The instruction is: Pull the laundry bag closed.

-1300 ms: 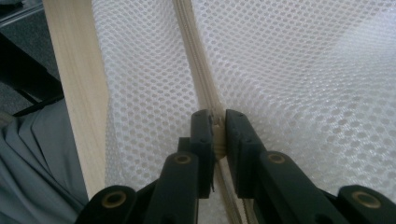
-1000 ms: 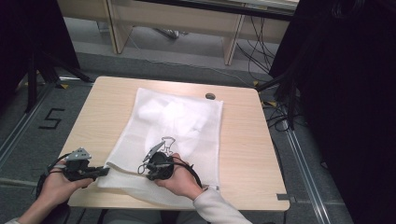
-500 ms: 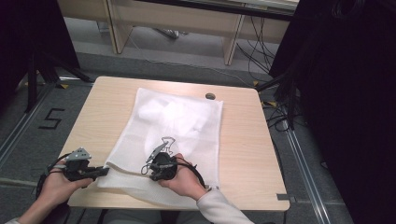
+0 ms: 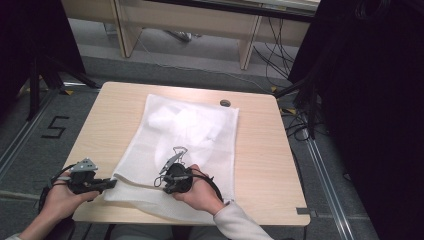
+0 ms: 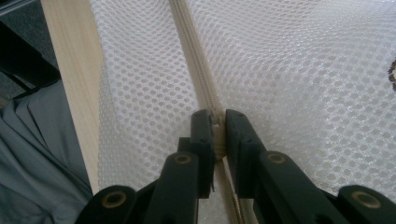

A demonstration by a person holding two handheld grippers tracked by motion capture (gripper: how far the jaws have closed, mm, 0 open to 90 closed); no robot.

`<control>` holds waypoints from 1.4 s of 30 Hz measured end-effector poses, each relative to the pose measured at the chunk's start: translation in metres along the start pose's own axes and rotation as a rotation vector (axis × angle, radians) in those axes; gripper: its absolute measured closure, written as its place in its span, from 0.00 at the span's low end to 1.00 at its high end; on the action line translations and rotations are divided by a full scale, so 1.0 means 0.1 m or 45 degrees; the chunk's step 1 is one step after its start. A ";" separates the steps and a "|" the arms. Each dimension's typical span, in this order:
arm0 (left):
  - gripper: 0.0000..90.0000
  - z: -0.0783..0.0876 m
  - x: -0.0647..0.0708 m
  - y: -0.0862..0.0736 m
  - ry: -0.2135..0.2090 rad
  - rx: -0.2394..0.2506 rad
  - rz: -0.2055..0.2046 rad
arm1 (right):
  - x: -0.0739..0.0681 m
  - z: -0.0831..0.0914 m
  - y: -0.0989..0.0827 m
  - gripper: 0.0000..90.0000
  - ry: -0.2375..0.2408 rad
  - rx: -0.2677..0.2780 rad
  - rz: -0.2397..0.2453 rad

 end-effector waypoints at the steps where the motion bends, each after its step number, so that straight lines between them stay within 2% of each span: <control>1: 0.95 0.00 0.00 0.00 0.000 0.000 0.000 | 0.00 0.00 0.00 0.92 0.000 0.000 0.000; 7: 0.95 0.00 0.00 0.00 0.003 -0.001 -0.002 | 0.01 0.02 -0.04 0.92 -0.011 -0.006 -0.005; 9: 0.95 0.01 -0.01 -0.01 0.002 -0.021 -0.014 | 0.01 0.03 -0.04 0.92 -0.007 -0.004 -0.007; 11: 0.95 0.00 -0.01 0.00 0.009 -0.004 -0.007 | 0.01 0.04 -0.06 0.92 -0.015 -0.010 -0.010; 13: 0.95 0.01 -0.02 -0.01 0.013 -0.018 -0.016 | 0.01 0.04 -0.07 0.92 -0.013 -0.015 -0.014; 42: 0.95 0.01 -0.02 -0.01 0.006 -0.023 -0.017 | 0.06 0.17 -0.22 0.92 -0.031 -0.031 -0.047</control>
Point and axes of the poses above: each handheld gripper's, and its own axes: z roughly backward along the jaws, y roughly out of its top, x roughly to its right, the point moved 8 cm from there along -z, roughly forward along the jaws, and after that the axes turned 4 degrees about z, right-handed, at the moved point
